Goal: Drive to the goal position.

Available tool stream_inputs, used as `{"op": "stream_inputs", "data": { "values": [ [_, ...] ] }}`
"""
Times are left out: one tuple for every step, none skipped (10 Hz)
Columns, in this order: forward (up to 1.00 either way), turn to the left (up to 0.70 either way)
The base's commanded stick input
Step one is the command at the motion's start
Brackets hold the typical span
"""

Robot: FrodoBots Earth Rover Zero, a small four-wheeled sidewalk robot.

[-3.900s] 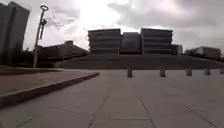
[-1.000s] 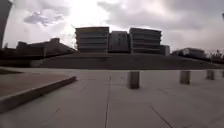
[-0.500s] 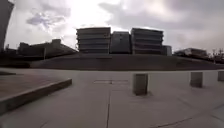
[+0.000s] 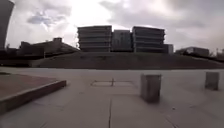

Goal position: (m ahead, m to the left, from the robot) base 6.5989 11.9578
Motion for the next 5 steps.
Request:
{"op": "stream_inputs", "data": {
  "values": [
    [1.00, 0.00],
    [1.00, 0.00],
    [1.00, 0.00],
    [1.00, 0.00],
    [1.00, 0.00]
  ]
}}
